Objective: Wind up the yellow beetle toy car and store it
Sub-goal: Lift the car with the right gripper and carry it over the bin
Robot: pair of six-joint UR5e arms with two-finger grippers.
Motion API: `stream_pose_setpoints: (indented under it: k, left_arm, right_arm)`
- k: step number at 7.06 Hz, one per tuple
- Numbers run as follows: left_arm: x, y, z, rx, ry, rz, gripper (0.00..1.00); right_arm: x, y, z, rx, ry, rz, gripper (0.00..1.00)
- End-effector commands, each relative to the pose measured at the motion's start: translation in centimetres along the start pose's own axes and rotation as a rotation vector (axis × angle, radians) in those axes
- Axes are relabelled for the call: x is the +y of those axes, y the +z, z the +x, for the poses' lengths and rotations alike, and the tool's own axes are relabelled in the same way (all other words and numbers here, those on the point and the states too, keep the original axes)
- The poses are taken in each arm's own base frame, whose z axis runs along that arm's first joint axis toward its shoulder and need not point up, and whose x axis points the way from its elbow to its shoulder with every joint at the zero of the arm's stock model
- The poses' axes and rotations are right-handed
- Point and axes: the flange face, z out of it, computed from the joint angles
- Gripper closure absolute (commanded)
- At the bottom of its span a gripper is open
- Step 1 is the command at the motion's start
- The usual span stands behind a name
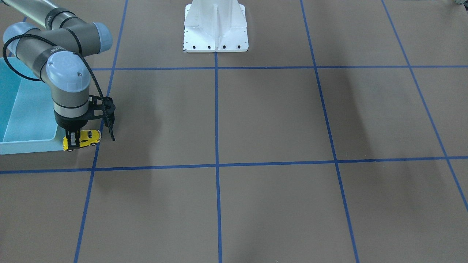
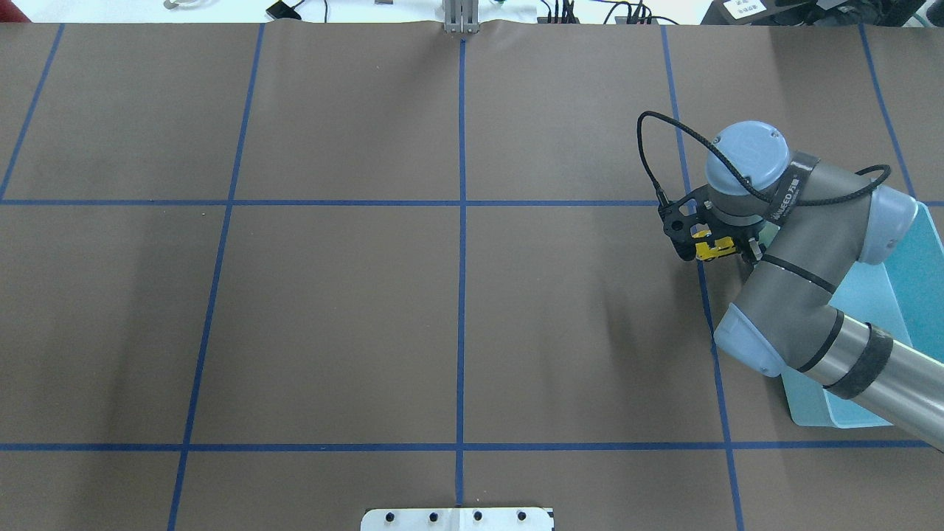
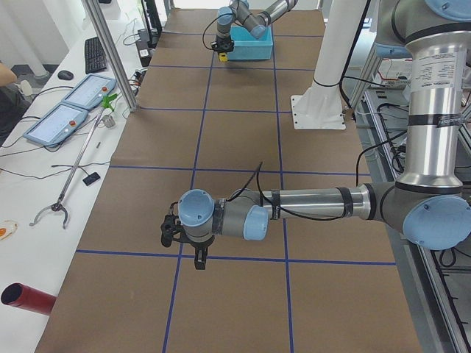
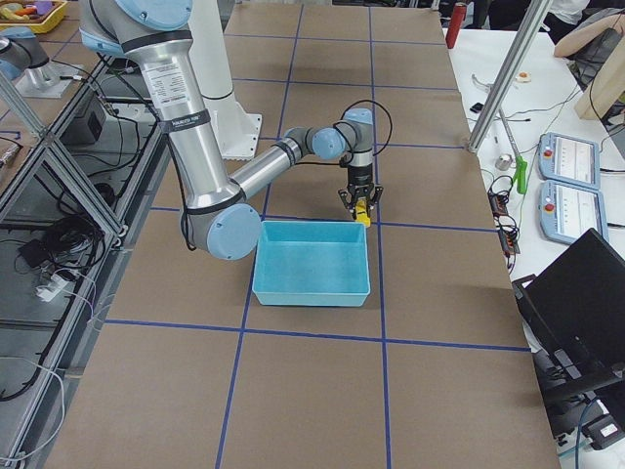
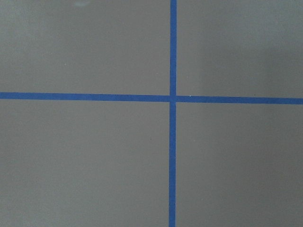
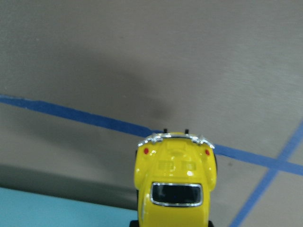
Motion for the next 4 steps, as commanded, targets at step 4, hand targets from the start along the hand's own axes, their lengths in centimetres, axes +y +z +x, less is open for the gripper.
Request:
stream_pose_setpoints:
  k: [4]
  left_arm:
    - [0.0, 0.0, -0.1, 0.000, -0.002, 0.000, 0.00]
  right_arm:
    - [6.9, -4.8, 0.1, -0.032, 0.101, -0.026, 1.00]
